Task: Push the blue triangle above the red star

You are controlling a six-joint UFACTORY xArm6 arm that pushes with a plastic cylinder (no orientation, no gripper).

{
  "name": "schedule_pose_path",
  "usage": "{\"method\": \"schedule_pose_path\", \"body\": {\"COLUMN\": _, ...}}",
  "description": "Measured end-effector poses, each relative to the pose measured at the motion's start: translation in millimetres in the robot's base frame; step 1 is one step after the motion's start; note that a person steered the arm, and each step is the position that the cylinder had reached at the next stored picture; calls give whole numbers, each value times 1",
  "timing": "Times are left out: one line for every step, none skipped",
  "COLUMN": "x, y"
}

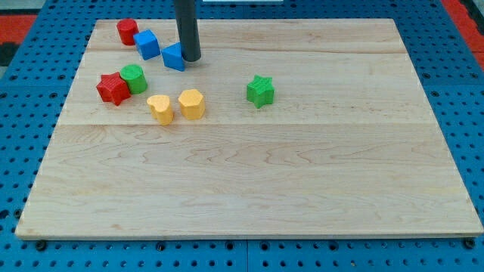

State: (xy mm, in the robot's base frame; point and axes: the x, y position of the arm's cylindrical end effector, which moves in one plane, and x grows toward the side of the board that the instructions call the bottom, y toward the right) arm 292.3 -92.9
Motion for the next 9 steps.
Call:
{"method": "schedule_pose_path", "body": {"x": -6, "y": -29}}
{"method": "schedule_pose_path", "body": {"x": 24, "y": -50}}
{"method": "schedule_pose_path", "body": {"x": 41, "y": -70}}
{"method": "schedule_pose_path", "body": {"x": 17, "y": -41}}
{"method": "schedule_pose_path", "body": {"x": -8, "y": -47}}
{"method": "schedule_pose_path", "body": {"x": 1, "y": -78}}
{"method": "schedule_pose_path", "body": {"x": 13, "y": -98}}
{"method": "schedule_pose_path", "body": {"x": 19, "y": -105}}
{"method": "schedule_pose_path", "body": {"x": 24, "y": -107}}
